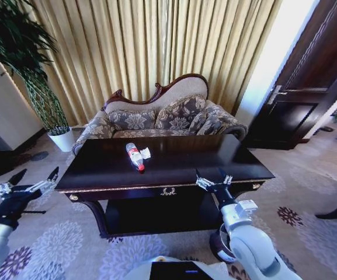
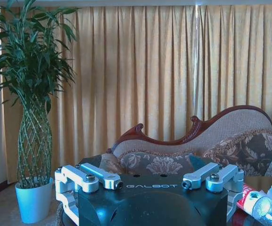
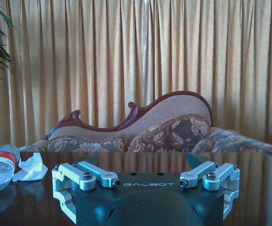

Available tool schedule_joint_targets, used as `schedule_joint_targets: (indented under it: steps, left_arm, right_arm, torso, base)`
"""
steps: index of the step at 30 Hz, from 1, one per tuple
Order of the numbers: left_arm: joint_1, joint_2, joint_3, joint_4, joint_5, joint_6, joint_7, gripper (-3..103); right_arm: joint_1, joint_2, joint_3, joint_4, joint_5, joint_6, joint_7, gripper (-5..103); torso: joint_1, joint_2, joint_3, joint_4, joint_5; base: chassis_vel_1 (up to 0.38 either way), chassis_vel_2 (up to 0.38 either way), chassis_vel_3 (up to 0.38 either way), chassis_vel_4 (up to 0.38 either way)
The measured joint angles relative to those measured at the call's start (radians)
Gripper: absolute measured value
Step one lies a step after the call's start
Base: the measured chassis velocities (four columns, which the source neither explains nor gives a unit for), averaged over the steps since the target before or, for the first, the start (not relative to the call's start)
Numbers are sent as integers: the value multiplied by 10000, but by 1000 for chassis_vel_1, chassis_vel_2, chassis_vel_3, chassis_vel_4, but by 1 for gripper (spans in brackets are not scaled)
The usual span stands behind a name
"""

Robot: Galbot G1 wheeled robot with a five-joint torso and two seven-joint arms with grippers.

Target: Move to the front of the table and place the trash on the table into the trash bin.

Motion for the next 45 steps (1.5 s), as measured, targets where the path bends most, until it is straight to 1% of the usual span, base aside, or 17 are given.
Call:
schedule_joint_targets:
  steps: [12, 17, 19, 20, 23, 25, 28, 29, 31, 33, 34, 37, 40, 42, 43, 44, 45]
  left_arm:
    - [28, -100, 8, -97, 2, -47, 18, 100]
    - [86, -147, 1, -134, 5, -119, 38, 100]
    - [144, -179, -19, -185, 5, -226, 55, 100]
    - [144, -179, -19, -185, 5, -226, 55, 100]
    - [220, -282, -29, -274, 33, -280, 74, 100]
    - [219, -314, -12, -275, 71, -281, 74, 100]
    - [226, -468, 56, -290, 163, -282, 65, 100]
    - [226, -468, 56, -290, 163, -282, 65, 100]
    - [218, -597, 70, -366, 165, -282, 64, 100]
    - [180, -734, 105, -414, 164, -267, 56, 100]
    - [180, -734, 105, -414, 164, -267, 56, 100]
    - [113, -938, 171, -425, 174, -169, 25, 100]
    - [77, -997, 174, -426, 180, -76, -22, 100]
    - [28, -1053, 182, -429, 243, -37, -60, 100]
    - [10, -1084, 183, -430, 267, -35, -62, 100]
    - [10, -1084, 183, -430, 267, -35, -62, 100]
    - [-2, -1114, 182, -430, 288, -32, -68, 100]
  right_arm:
    - [60, -122, -188, -100, -19, 1, 46, 100]
    - [272, -320, -374, -232, 154, 19, 204, 100]
    - [493, -539, -503, -280, 530, 10, 249, 100]
    - [493, -539, -503, -280, 530, 10, 249, 100]
    - [1029, -1149, -775, -272, 1665, -147, 266, 100]
    - [1151, -1270, -812, -269, 1832, -179, 266, 100]
    - [1932, -1968, -962, -309, 2765, -334, 248, 100]
    - [1932, -1968, -962, -309, 2765, -334, 248, 100]
    - [2552, -2500, -1153, -467, 3522, -404, 204, 100]
    - [3040, -2823, -1359, -737, 3947, -422, 40, 100]
    - [3040, -2823, -1359, -737, 3947, -422, 40, 100]
    - [4083, -3196, -1929, -1488, 4495, -466, -288, 100]
    - [4681, -3307, -2332, -1880, 4725, -475, -336, 100]
    - [5755, -3500, -3127, -2448, 5136, -471, -486, 100]
    - [6220, -3588, -3500, -2637, 5339, -465, -576, 100]
    - [6220, -3588, -3500, -2637, 5339, -465, -576, 100]
    - [6564, -3674, -3810, -2768, 5505, -464, -641, 100]
  torso:
    - [4, -2, 2, 1, 0]
    - [-1, 1, -1, 0, 0]
    - [-3, 1, -1, 0, 1]
    - [-3, 1, -1, 0, 1]
    - [-1, 0, 1, 1, 2]
    - [0, 0, 1, 1, 1]
    - [0, 1, 0, 1, -1]
    - [0, 1, 0, 1, -1]
    - [-1, 0, 0, 2, 1]
    - [-1, 1, 1, 1, 1]
    - [-1, 1, 1, 1, 1]
    - [1, 0, 1, 0, 0]
    - [1, 0, 1, 1, 0]
    - [0, 0, 1, -1, 1]
    - [1, 0, 2, 3, 2]
    - [1, 0, 2, 3, 2]
    - [1, 0, 2, 3, 1]
  base:
    - [-69, 73, 74, -71]
    - [0, 0, 0, 0]
    - [0, 0, 0, 0]
    - [0, 0, 0, 0]
    - [0, 0, 0, 0]
    - [0, 0, 0, 0]
    - [0, 0, 0, 0]
    - [0, 0, 0, 0]
    - [0, 0, 0, 0]
    - [0, 0, 0, 0]
    - [0, 0, 0, 0]
    - [0, 0, 0, 0]
    - [0, 0, 0, 0]
    - [0, 0, 0, 0]
    - [0, 0, 0, 0]
    - [0, 0, 0, 0]
    - [0, 0, 0, 0]
